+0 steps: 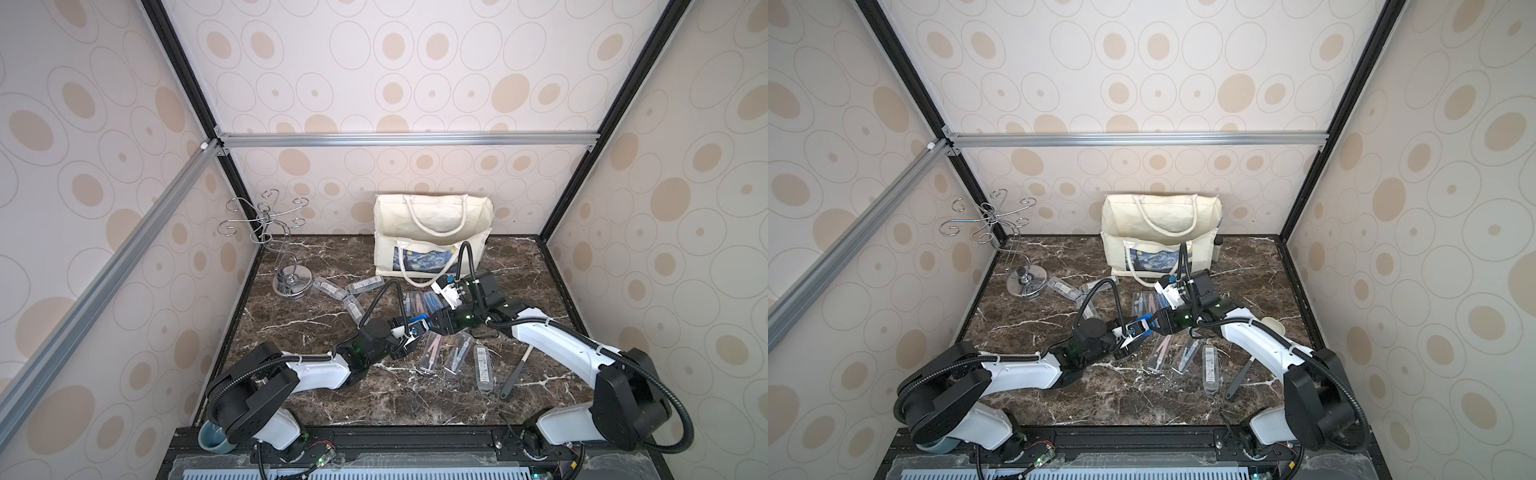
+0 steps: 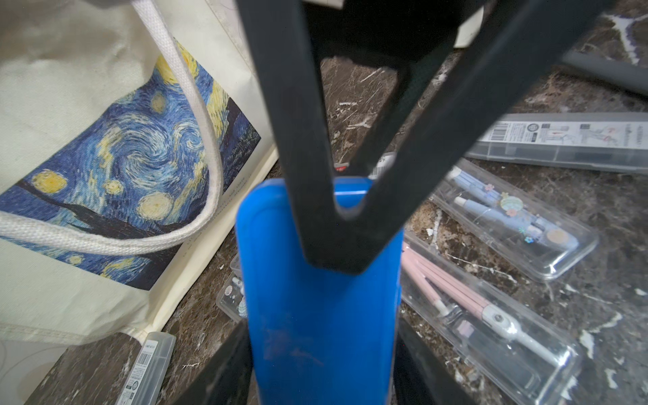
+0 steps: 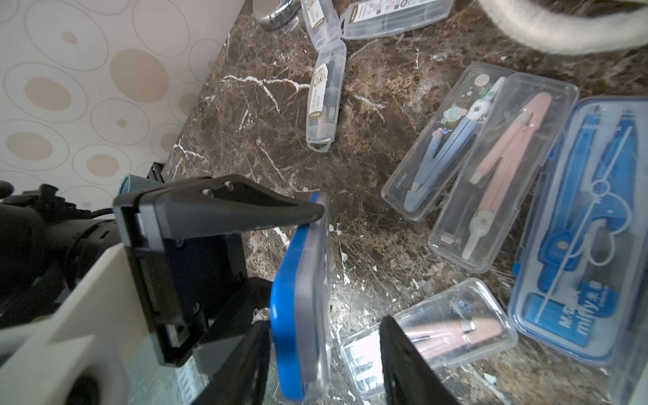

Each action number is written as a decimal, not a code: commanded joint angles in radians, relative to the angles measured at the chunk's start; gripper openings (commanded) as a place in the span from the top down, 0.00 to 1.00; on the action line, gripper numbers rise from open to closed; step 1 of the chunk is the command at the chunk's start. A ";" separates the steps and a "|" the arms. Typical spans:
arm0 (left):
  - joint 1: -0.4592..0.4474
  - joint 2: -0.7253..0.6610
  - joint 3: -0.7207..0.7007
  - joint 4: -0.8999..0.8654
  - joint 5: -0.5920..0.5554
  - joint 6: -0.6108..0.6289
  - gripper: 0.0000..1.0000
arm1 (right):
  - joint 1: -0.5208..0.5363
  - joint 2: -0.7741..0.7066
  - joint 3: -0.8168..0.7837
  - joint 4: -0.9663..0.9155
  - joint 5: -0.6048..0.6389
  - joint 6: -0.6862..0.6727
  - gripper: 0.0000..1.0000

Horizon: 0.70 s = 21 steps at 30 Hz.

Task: Put the compass set into the canvas bag
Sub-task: Pick up the compass set at the center of the board.

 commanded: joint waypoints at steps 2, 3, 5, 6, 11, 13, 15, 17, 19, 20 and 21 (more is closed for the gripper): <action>0.009 0.009 0.030 0.058 0.019 -0.022 0.40 | 0.021 0.057 0.060 -0.003 -0.002 -0.002 0.52; 0.010 0.010 0.029 0.060 0.017 -0.022 0.41 | 0.025 0.069 0.067 0.000 -0.005 0.003 0.54; 0.010 0.011 0.029 0.060 0.008 -0.023 0.40 | 0.031 0.085 0.074 0.006 -0.007 0.011 0.58; 0.009 0.012 0.028 0.061 0.005 -0.025 0.40 | 0.033 0.089 0.075 0.010 -0.008 0.017 0.60; 0.009 0.020 0.025 0.064 -0.014 -0.027 0.40 | 0.038 0.105 0.088 0.000 -0.016 0.022 0.71; 0.011 0.025 0.028 0.064 -0.020 -0.031 0.41 | 0.039 0.107 0.094 -0.011 -0.021 0.010 0.74; 0.014 0.032 0.028 0.068 -0.020 -0.033 0.40 | 0.039 0.110 0.100 -0.021 -0.022 0.003 0.78; 0.016 0.038 0.025 0.079 -0.019 -0.037 0.40 | 0.039 0.111 0.106 -0.028 -0.030 -0.001 0.81; 0.018 0.041 0.020 0.095 -0.023 -0.043 0.40 | 0.038 0.111 0.110 -0.027 -0.042 -0.004 0.85; 0.020 0.044 0.017 0.103 -0.028 -0.049 0.38 | 0.038 0.112 0.112 -0.027 -0.044 -0.004 0.86; 0.024 0.046 0.014 0.110 -0.029 -0.052 0.38 | 0.039 0.113 0.115 -0.027 -0.043 -0.006 0.86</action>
